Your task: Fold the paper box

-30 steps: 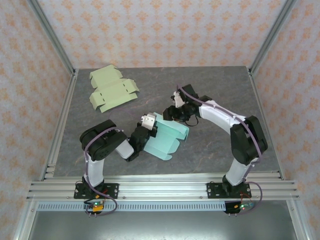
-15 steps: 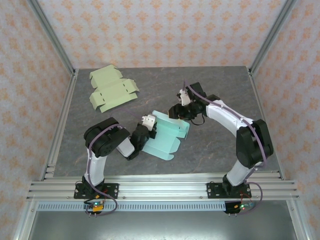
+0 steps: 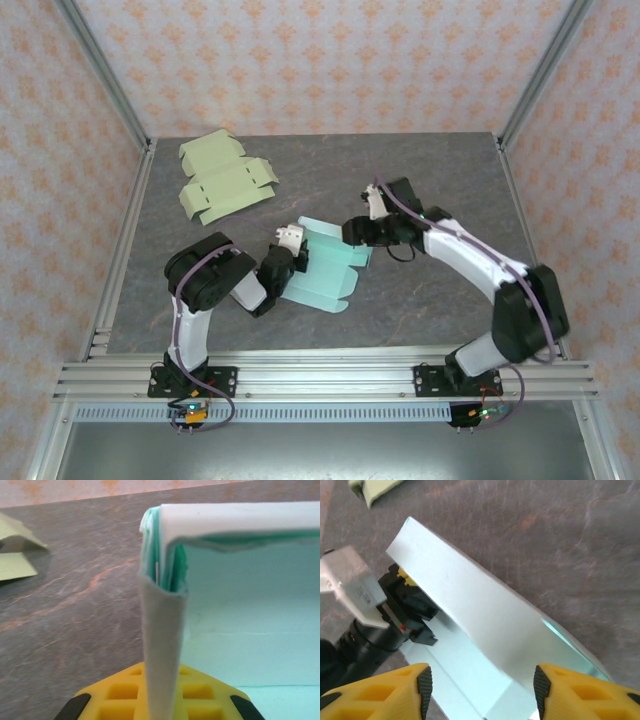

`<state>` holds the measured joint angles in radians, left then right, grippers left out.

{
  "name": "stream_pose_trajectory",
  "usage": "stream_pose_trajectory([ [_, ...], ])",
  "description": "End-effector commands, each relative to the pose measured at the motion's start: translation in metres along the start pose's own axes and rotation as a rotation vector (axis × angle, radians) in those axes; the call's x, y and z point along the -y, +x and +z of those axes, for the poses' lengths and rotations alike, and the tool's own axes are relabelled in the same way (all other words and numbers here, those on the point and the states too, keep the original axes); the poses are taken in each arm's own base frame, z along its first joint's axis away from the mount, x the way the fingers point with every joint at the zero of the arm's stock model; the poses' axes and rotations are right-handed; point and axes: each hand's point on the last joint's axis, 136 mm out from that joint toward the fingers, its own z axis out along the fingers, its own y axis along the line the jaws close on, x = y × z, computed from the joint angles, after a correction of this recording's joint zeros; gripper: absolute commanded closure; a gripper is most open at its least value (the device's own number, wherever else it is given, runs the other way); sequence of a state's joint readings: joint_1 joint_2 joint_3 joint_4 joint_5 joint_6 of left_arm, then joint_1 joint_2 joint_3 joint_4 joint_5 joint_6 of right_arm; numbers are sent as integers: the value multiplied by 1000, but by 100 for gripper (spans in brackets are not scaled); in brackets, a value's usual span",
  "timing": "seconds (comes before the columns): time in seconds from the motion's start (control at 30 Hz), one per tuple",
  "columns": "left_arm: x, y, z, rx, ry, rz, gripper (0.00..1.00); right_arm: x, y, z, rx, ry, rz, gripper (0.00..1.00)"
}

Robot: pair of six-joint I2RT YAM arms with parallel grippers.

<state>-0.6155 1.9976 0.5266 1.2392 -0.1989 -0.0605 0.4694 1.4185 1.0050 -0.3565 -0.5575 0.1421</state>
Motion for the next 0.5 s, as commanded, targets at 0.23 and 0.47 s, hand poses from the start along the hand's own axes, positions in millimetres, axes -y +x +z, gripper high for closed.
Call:
stream_pose_trajectory([
  [0.23,-32,-16,-15,-36,-19,-109,100,33,-31,-31,381,8,-429,40],
  [0.47,-26,-17,-9,-57,72,-175,100,18,-6,5,200,-196,-719,45],
])
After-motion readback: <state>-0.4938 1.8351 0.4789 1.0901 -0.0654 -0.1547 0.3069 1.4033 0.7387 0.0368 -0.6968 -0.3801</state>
